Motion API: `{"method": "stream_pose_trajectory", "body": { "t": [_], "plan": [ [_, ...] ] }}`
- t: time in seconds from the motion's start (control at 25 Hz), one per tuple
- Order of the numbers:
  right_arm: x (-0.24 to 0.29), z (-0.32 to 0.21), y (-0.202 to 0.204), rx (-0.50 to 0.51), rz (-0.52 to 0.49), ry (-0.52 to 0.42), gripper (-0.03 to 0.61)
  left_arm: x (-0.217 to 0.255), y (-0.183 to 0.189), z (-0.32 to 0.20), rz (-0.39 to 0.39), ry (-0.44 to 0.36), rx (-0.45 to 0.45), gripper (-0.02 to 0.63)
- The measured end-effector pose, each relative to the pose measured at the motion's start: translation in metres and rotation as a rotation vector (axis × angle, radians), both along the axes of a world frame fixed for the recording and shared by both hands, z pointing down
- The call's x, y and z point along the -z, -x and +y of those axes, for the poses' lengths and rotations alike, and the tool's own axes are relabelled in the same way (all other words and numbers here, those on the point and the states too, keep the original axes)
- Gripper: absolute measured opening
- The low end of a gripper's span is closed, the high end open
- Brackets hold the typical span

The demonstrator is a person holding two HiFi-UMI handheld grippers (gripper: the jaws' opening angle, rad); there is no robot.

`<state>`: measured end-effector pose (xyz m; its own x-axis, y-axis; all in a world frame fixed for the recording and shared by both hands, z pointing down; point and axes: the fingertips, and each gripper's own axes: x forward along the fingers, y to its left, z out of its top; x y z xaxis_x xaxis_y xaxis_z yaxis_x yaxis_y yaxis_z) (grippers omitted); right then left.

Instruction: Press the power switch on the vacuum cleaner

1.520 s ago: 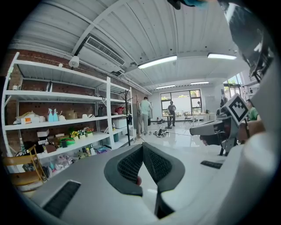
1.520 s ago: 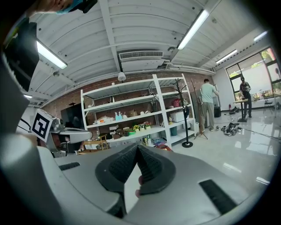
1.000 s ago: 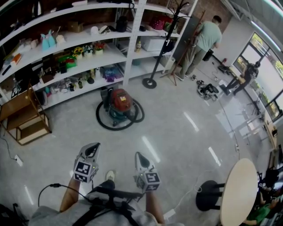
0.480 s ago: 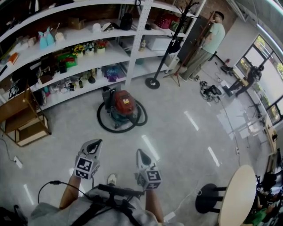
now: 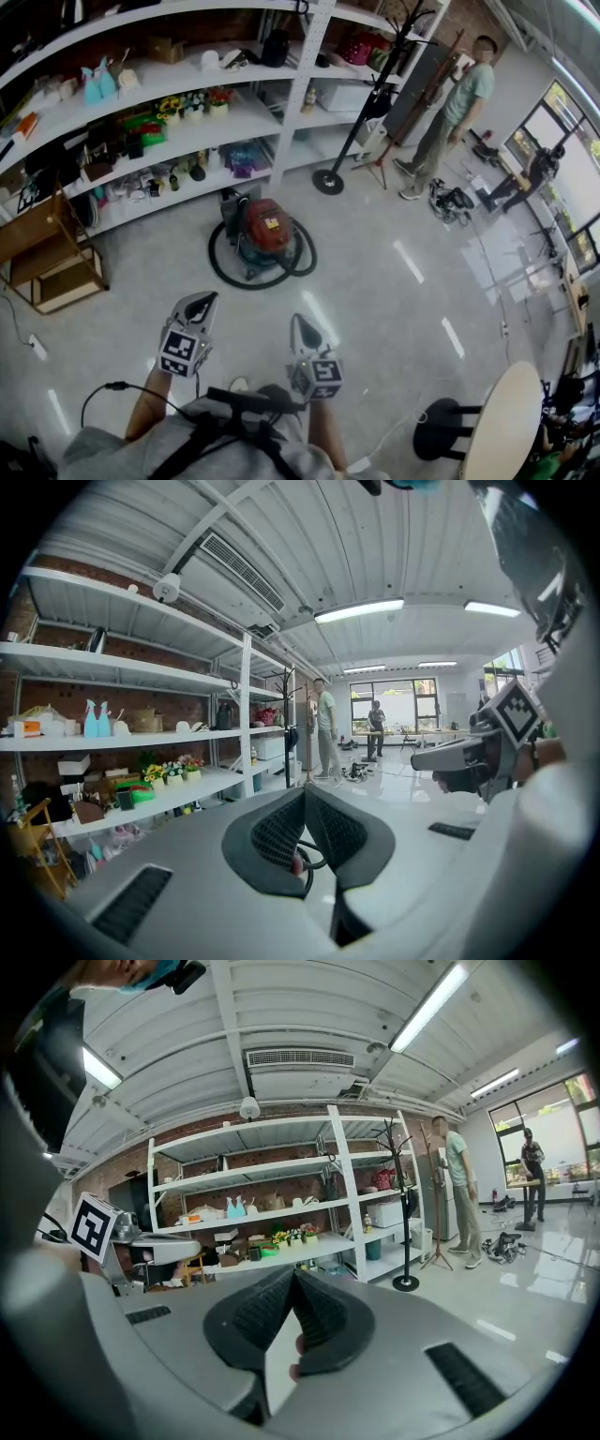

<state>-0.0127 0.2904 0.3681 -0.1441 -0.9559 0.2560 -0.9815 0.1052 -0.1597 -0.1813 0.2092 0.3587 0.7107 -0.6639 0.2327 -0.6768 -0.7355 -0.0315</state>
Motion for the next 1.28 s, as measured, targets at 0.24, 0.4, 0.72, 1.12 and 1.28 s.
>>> {"method": "stream_pose_trajectory", "body": {
  "t": [0.24, 0.4, 0.72, 1.12, 1.28],
  "plan": [
    [0.006, -0.022, -0.006, 0.018, -0.006, -0.005, 0.012, 0.002, -0.007, -0.018, -0.002, -0.009, 0.010, 0.008],
    [0.002, -0.040, -0.014, 0.032, -0.013, 0.000, 0.012, -0.001, -0.012, -0.033, -0.008, -0.004, 0.025, 0.008],
    [-0.011, -0.106, -0.038, 0.085, -0.026, 0.010, 0.012, 0.000, -0.048, -0.092, -0.021, -0.014, 0.035, 0.008],
    [-0.026, -0.207, -0.087, 0.127, -0.057, 0.056, 0.012, -0.016, -0.100, -0.185, -0.068, 0.023, 0.040, 0.008],
    [-0.044, -0.238, -0.108, 0.123, -0.061, 0.082, 0.012, -0.031, -0.121, -0.217, -0.110, 0.044, 0.021, 0.008]
  ]
}}
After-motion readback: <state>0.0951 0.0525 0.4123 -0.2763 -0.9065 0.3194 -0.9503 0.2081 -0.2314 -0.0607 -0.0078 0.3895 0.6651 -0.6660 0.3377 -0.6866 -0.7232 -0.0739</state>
